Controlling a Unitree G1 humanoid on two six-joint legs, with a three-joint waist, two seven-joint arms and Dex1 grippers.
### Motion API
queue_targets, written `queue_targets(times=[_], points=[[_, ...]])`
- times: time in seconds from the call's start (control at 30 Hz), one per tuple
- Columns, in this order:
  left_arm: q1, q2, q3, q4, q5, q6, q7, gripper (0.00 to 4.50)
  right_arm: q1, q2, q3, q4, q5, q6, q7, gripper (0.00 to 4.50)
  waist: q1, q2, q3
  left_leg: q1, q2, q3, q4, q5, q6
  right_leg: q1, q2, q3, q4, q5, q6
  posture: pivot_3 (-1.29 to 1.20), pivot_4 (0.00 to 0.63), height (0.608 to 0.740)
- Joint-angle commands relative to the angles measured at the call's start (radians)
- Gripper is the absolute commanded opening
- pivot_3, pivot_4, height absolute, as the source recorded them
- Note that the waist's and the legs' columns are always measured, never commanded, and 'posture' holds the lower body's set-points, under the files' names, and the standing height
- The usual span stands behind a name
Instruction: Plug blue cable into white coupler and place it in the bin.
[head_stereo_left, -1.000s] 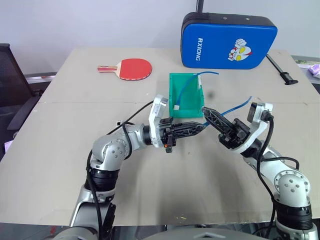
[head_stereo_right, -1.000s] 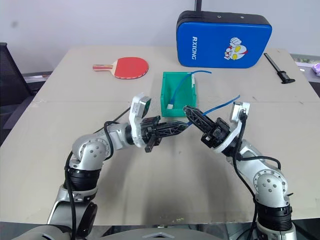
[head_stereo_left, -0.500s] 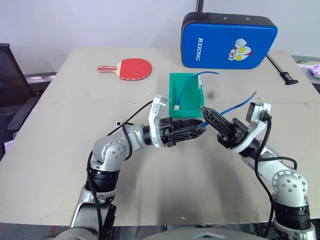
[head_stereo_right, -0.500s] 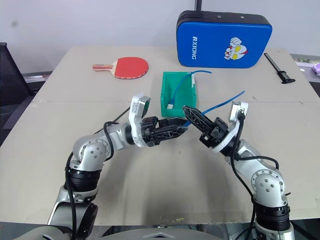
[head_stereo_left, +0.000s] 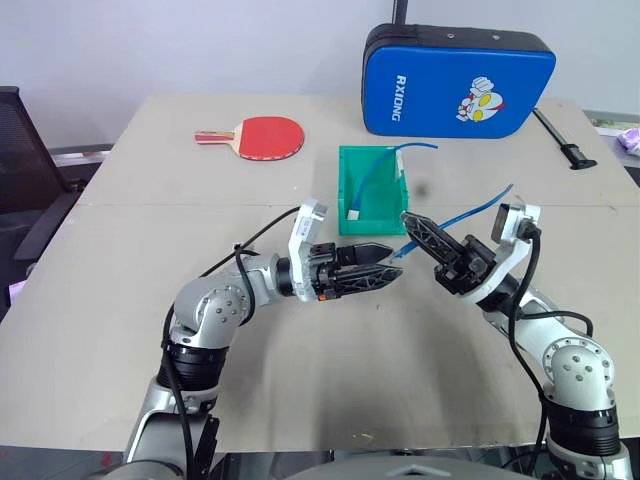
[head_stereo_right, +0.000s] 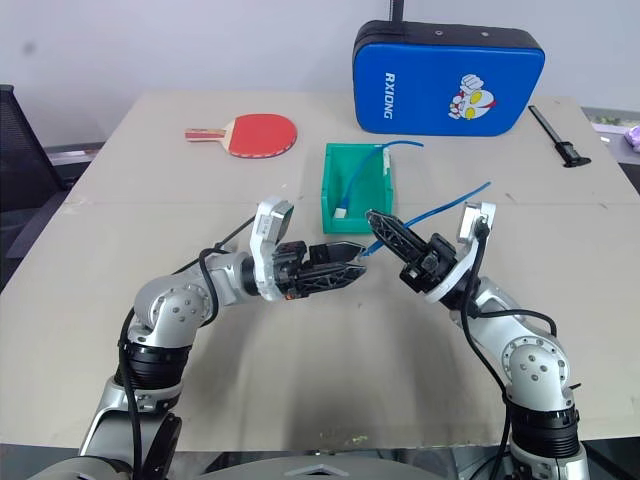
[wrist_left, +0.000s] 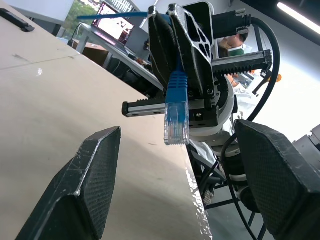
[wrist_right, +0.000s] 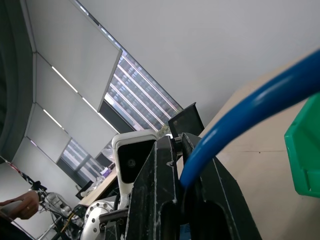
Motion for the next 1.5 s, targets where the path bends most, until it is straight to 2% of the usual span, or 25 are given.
queue_targets(times=[0.03,0.07,0.1,0.13,0.3,0.33,0.5,0.53,0.6,0.67,1.03,1.13,1.23,1.47,1.5], points=[[-0.01,-0.014,-0.002,-0.032,-0.014,-0.011,-0.012,3.69,-0.014,0.001,-0.008,-0.027,0.016,-0.005,0.003,0.0,0.0,0.0,0.0,0.0,0.0,0.0,0.0,0.0,0.0,0.0,0.0,0.0,0.0,0.0,0.0,0.0,0.15,0.728],[-0.01,-0.02,0.002,-0.03,-0.02,-0.011,-0.01,3.69,-0.013,0.002,-0.007,-0.029,0.015,-0.005,0.003,0.0,0.0,0.0,0.0,0.0,0.0,0.0,0.0,0.0,0.0,0.0,0.0,0.0,0.0,0.0,0.0,0.0,0.15,0.728],[-0.011,-0.025,0.006,-0.028,-0.023,-0.011,-0.008,3.18,-0.013,0.002,-0.006,-0.03,0.014,-0.006,0.002,0.0,0.0,0.0,0.0,0.0,0.0,0.0,0.0,0.0,0.0,0.0,0.0,0.0,0.0,0.0,0.0,0.0,0.15,0.728],[-0.011,-0.028,0.009,-0.027,-0.026,-0.01,-0.007,2.9,-0.012,0.002,-0.006,-0.031,0.014,-0.006,0.002,0.0,0.0,0.0,0.0,0.0,0.0,0.0,0.0,0.0,0.0,0.0,0.0,0.0,0.0,0.0,0.0,0.0,0.15,0.728],[-0.008,-0.031,0.017,-0.029,-0.037,0.002,-0.011,0.38,-0.011,0.003,-0.005,-0.031,0.012,-0.007,0.001,0.0,-0.001,0.0,0.0,0.0,0.0,0.0,0.0,0.0,0.0,0.0,0.0,0.0,0.0,0.0,0.0,0.0,0.15,0.728],[-0.007,-0.029,0.016,-0.031,-0.036,0.005,-0.013,0.09,-0.01,0.002,-0.005,-0.032,0.013,-0.007,0.002,0.0,-0.001,0.0,0.0,0.0,0.0,0.0,0.0,0.0,0.0,0.0,0.0,0.0,0.0,0.0,0.0,0.0,0.15,0.728],[-0.004,-0.027,0.016,-0.034,-0.039,0.012,-0.016,0.09,-0.006,-0.029,0.006,-0.042,0.052,0.035,0.031,0.0,0.0,0.0,0.0,0.0,0.0,0.0,0.0,0.0,0.0,0.0,0.0,0.0,0.0,0.0,0.0,0.0,0.15,0.728],[-0.004,-0.027,0.016,-0.034,-0.039,0.012,-0.016,0.0,-0.004,-0.044,0.012,-0.048,0.071,0.056,0.047,0.59,0.0,0.0,0.0,0.0,0.0,0.0,0.0,0.0,0.0,0.0,0.0,0.0,0.0,0.0,0.0,0.0,0.15,0.728],[-0.004,-0.029,0.018,-0.033,-0.041,0.014,-0.014,0.0,0.003,-0.037,0.018,-0.061,0.031,0.03,0.038,1.31,-0.001,0.0,0.0,0.0,0.0,0.0,0.0,0.0,0.0,0.0,0.0,0.0,0.0,0.0,0.0,0.0,0.15,0.728],[-0.005,-0.032,0.02,-0.033,-0.043,0.014,-0.012,0.0,0.007,-0.031,0.019,-0.058,0.024,0.023,0.027,2.26,-0.001,0.0,0.0,0.0,0.0,0.0,0.0,0.0,0.0,0.0,0.0,0.0,0.0,0.0,0.0,0.0,0.15,0.728],[-0.01,-0.043,0.03,-0.029,-0.053,0.014,0.001,0.0,0.033,-0.033,0.018,-0.045,0.014,0.025,0.04,2.26,-0.001,0.0,0.0,0.0,0.0,0.0,0.0,0.0,0.0,0.0,0.0,0.0,-0.001,0.0,0.0,0.0,0.15,0.728],[-0.011,-0.045,0.036,-0.027,-0.059,0.017,0.005,0.0,0.04,-0.036,0.016,-0.042,0.007,0.024,0.049,1.45,0.0,0.0,0.0,0.0,0.0,0.0,-0.001,0.0,0.0,0.0,0.0,0.0,0.0,0.0,0.0,0.0,0.15,0.728],[-0.012,-0.045,0.037,-0.025,-0.061,0.018,0.007,0.0,0.042,-0.035,0.015,-0.041,0.002,0.023,0.054,0.04,0.0,0.0,0.0,0.0,0.0,0.0,0.0,0.0,0.0,0.0,0.0,0.0,-0.001,0.0,0.0,0.0,0.15,0.728],[-0.01,-0.033,0.03,-0.021,-0.068,0.037,0.005,0.0,0.041,-0.033,0.017,-0.041,0.009,0.023,0.055,0.04,-0.001,0.0,0.0,0.0,0.0,0.0,-0.001,0.0,0.0,0.0,0.0,0.0,-0.001,0.0,0.0,0.0,0.15,0.728],[-0.008,-0.027,0.025,-0.022,-0.073,0.048,-0.003,1.0,0.039,-0.032,0.016,-0.041,0.011,0.022,0.053,0.0,-0.001,0.0,0.0,0.0,0.0,0.0,-0.001,0.0,0.0,0.0,0.0,0.0,-0.001,0.0,0.0,0.0,0.15,0.728]])
